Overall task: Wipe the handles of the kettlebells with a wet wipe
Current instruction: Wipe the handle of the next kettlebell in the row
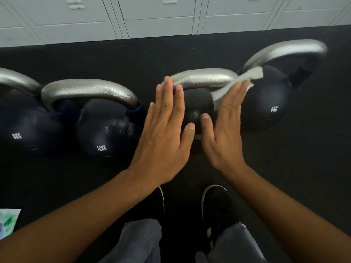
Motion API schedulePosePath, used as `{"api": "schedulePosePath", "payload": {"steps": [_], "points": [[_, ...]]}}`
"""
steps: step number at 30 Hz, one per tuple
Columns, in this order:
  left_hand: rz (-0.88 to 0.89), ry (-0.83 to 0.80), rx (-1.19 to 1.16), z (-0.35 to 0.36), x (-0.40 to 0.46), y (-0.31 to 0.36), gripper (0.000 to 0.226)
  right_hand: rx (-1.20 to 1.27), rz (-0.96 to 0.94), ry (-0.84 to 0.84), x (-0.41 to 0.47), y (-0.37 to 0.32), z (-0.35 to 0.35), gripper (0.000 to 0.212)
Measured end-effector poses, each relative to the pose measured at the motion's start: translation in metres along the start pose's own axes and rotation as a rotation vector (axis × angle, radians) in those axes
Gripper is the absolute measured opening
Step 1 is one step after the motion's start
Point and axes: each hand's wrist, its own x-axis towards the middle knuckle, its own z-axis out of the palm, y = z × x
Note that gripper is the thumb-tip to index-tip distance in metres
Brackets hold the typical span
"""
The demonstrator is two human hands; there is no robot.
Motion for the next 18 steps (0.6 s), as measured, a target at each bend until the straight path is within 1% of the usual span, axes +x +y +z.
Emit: {"api": "schedulePosePath", "payload": {"steps": [2,3,5,7,11,13,15,18], "points": [[0.003,-0.002,0.012,0.0,0.0,0.0,0.074,0.144,0.164,-0.045,-0.002,0.002,0.0,0.088],[0.003,-0.002,0.018,0.0,-0.001,-0.001,0.073,0.181,0.216,-0.061,-0.003,0.003,0.0,0.089],[0.005,0.002,0.027,0.001,0.0,-0.001,0.073,0.193,0.255,-0.071,-0.003,0.002,0.0,0.09],[0.008,0.009,0.028,0.001,0.0,-0.002,0.073,0.18,0.218,-0.058,-0.001,-0.005,0.0,0.09],[0.008,0.01,0.011,0.002,-0.001,-0.001,0.073,0.036,-0.015,-0.015,0.002,-0.014,-0.005,0.081],[0.015,0.016,0.01,0.002,-0.001,-0.001,0.072,0.007,-0.065,-0.022,0.0,-0.008,-0.006,0.078],[0.025,0.02,0.011,0.002,-0.001,-0.002,0.071,0.054,-0.003,-0.044,-0.005,0.001,-0.005,0.08],[0.015,0.018,0.002,0.002,0.0,-0.003,0.069,0.17,0.213,-0.075,-0.006,0.005,-0.005,0.084]]}}
